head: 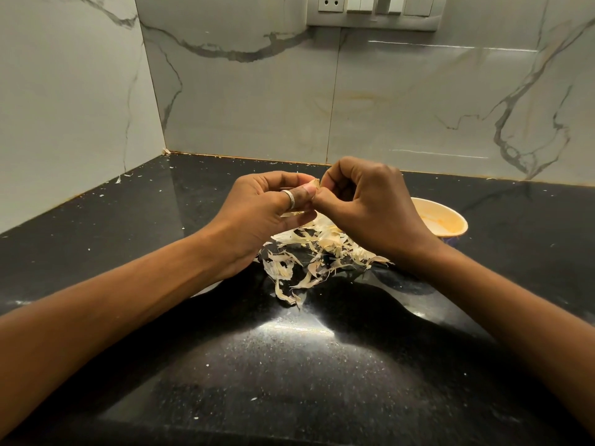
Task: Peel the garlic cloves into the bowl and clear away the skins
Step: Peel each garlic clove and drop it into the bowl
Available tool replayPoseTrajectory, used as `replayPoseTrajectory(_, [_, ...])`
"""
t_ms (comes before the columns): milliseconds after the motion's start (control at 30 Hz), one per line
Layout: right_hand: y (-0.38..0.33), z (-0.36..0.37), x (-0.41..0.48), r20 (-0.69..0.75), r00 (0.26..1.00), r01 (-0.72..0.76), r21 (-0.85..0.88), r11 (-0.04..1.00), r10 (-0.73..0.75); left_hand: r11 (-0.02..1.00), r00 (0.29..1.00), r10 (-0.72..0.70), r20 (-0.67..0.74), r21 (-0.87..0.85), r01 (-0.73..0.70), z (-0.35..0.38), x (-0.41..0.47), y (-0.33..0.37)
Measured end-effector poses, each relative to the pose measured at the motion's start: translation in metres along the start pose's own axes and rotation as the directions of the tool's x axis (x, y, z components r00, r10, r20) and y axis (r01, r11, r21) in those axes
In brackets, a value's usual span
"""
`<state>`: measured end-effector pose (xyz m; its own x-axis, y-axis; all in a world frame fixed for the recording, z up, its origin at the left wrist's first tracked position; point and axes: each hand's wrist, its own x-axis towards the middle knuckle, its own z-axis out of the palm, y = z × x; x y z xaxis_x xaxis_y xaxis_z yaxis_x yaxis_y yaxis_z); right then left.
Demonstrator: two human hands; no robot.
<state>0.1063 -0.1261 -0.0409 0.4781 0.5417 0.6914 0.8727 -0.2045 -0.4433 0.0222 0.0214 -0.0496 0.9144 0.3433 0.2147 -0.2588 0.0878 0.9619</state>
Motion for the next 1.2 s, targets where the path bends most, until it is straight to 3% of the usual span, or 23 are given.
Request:
replayPoseTrajectory(400, [-0.0003, 0.0014, -0.0009, 0.017, 0.999, 0.040, 0.001, 0.999, -0.040, 0.991, 0.996, -0.086, 0.004, -0.104, 0.086, 0.0010, -0.0003, 0.0052])
replayPoseTrajectory(1200, [-0.0062, 0.0007, -0.0034, 0.066, 0.994, 0.092, 0.012, 0.996, -0.092, 0.997, 0.994, -0.023, -0.108, -0.073, 0.015, -0.0022, 0.0062, 0.0045])
